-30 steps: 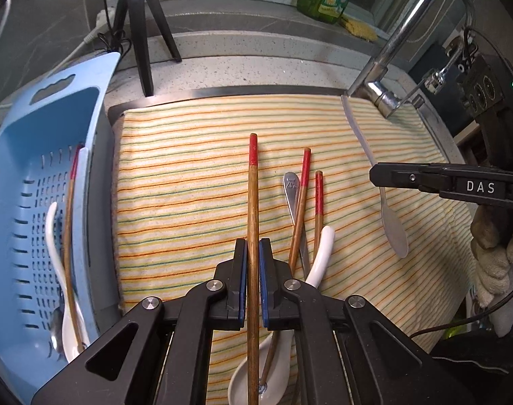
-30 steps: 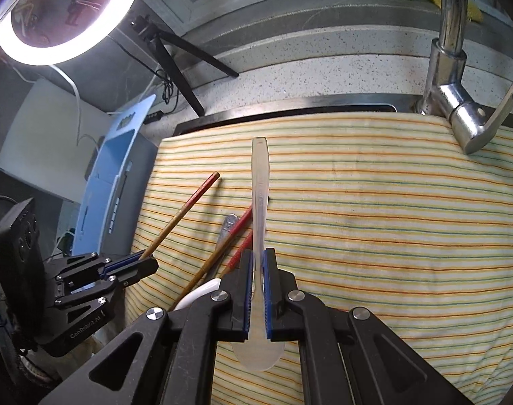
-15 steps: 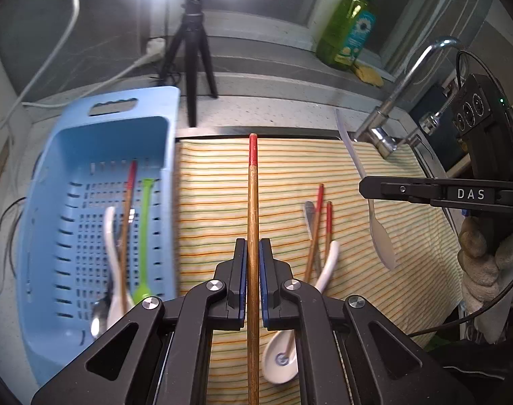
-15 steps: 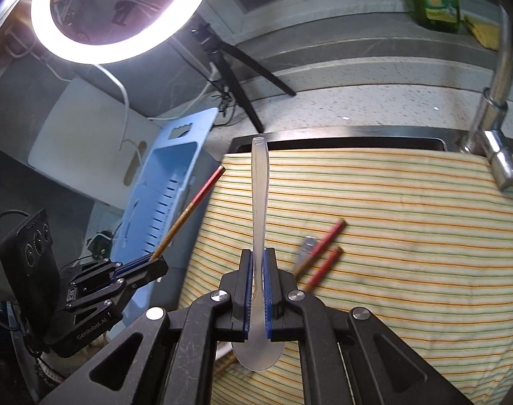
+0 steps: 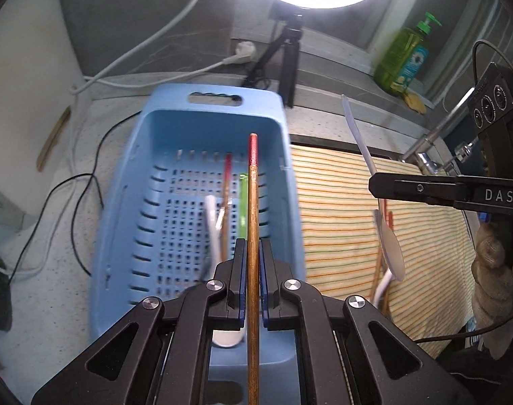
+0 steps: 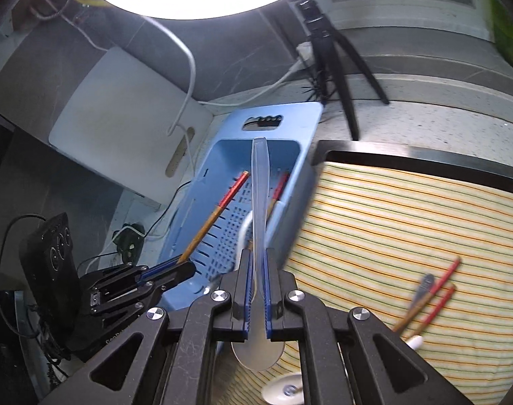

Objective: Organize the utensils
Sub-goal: 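Carry the clear spoon and chopstick into the blue basket and open both grippers, then move both grippers back to the remaining red-tipped chopsticks on the cloth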

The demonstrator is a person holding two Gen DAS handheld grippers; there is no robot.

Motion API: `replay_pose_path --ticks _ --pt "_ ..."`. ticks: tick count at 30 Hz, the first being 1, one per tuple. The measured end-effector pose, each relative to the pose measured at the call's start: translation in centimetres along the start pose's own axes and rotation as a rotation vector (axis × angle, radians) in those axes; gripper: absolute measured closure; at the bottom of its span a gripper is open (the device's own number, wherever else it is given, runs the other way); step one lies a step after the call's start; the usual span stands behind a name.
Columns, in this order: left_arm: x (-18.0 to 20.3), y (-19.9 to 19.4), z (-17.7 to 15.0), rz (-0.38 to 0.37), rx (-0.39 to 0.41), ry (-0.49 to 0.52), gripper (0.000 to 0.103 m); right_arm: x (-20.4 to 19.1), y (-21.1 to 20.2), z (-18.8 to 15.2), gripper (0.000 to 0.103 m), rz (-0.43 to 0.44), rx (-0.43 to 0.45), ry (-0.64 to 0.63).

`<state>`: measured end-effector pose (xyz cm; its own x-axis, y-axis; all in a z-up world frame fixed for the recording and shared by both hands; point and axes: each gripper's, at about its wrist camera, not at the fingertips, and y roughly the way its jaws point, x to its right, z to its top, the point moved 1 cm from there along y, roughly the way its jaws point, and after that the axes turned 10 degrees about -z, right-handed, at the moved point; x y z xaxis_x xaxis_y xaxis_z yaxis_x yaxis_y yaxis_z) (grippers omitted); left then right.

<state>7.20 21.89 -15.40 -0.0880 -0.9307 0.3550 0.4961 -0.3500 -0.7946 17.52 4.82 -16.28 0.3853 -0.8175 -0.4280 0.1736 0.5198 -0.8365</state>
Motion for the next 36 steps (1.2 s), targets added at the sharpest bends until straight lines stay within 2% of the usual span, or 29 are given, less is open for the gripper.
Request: replay_pose_path --ticks 8,19,22,25,36 --pt "-3.5 0.3 0.2 0.018 -0.014 -0.037 0.098 -2.5 4.3 0.9 0.098 -0.001 -0.046 0.017" --pt "-5.5 1.7 0.8 0.038 -0.039 -0.054 0.098 -3.8 7.9 1.1 0.096 -0.051 -0.086 -0.013" --pt "-5.8 1.8 0.9 0.046 -0.043 -0.065 0.097 -3.9 7.8 1.0 0.095 -0.062 -0.079 -0.023" --pt "-6.1 1.8 0.9 0.058 -0.042 -0.077 0.089 -3.8 7.7 1.2 0.094 -0.058 -0.091 -0.032" --pt "-4.5 0.7 0.7 0.077 -0.014 -0.076 0.089 -2.8 5.2 0.7 0.090 -0.034 -0.069 -0.061"
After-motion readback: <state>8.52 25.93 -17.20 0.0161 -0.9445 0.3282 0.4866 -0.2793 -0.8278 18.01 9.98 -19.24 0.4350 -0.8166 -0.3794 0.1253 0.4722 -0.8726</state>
